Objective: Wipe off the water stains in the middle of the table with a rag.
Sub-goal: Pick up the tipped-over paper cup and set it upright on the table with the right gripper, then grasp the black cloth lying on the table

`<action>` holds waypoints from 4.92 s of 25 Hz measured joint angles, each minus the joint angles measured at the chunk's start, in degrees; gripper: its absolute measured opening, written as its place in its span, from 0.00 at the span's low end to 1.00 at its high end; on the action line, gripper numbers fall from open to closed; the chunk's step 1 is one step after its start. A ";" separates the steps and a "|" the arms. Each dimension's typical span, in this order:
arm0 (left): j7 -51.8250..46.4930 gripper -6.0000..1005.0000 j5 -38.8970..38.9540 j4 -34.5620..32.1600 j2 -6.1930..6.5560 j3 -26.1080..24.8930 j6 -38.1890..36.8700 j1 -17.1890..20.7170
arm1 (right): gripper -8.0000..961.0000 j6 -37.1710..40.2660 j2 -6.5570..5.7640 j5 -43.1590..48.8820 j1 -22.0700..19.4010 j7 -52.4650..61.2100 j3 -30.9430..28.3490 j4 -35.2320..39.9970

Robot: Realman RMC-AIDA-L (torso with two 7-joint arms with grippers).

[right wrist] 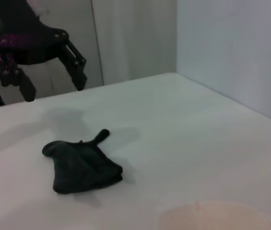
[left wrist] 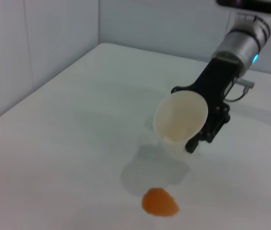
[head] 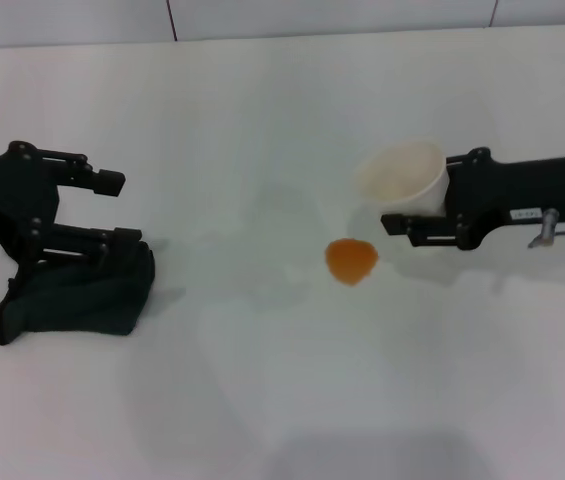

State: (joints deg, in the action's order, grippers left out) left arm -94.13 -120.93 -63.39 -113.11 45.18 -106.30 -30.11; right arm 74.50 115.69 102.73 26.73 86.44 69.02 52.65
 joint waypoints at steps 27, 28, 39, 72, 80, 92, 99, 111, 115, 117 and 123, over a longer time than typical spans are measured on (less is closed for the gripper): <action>-1.32 0.72 -0.31 -0.06 0.02 2.16 0.26 -1.46 | 0.56 -0.22 0.36 -37.29 -0.84 -51.28 -0.29 -38.13; -1.33 0.72 -0.64 -0.07 -0.06 2.16 0.29 -1.54 | 0.55 -0.29 0.44 -38.09 -0.80 -51.31 -0.34 -39.12; -1.50 0.72 -1.41 0.18 -0.64 2.61 0.31 -2.32 | 0.63 -1.65 0.51 -40.75 -0.43 -56.64 -0.03 -44.77; -1.58 0.72 -2.84 0.04 -1.50 2.90 0.40 -2.73 | 0.89 -0.88 -0.01 -39.71 -0.56 -55.84 0.15 -47.24; -1.59 0.72 -2.97 0.03 -1.50 2.90 0.30 -2.42 | 0.89 -2.34 -0.69 -39.19 -1.36 -55.33 1.46 -46.65; -1.56 0.72 -4.03 -0.06 -1.50 2.51 0.13 -1.64 | 0.89 -3.25 -2.33 -35.53 -3.16 -47.04 4.41 -41.63; -1.31 0.72 -3.89 -0.07 -1.44 2.45 0.18 -1.53 | 0.89 -1.59 -3.06 -31.47 -6.97 -42.63 4.26 -34.91; -1.23 0.72 -3.74 -0.16 -1.41 2.45 0.21 -1.52 | 0.89 -1.50 -7.03 -28.56 -7.36 -35.26 4.16 -32.16; -1.23 0.72 -3.70 -0.16 -1.41 2.46 0.03 -1.52 | 0.89 -0.14 -8.49 -25.57 -9.26 -30.30 4.01 -25.92; -1.23 0.72 -3.70 -0.16 -1.40 2.46 0.00 -1.48 | 0.89 0.04 -9.01 -23.20 -10.54 -26.82 4.00 -21.34; -1.23 0.72 -3.69 -0.65 -1.41 2.44 -0.04 -0.81 | 0.89 3.97 -8.58 -9.94 -12.53 -16.96 -1.74 -8.14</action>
State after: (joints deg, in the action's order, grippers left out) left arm -95.36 -124.62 -64.04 -114.52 47.62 -106.35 -30.93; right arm 78.47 107.11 92.78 14.20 69.48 67.27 44.51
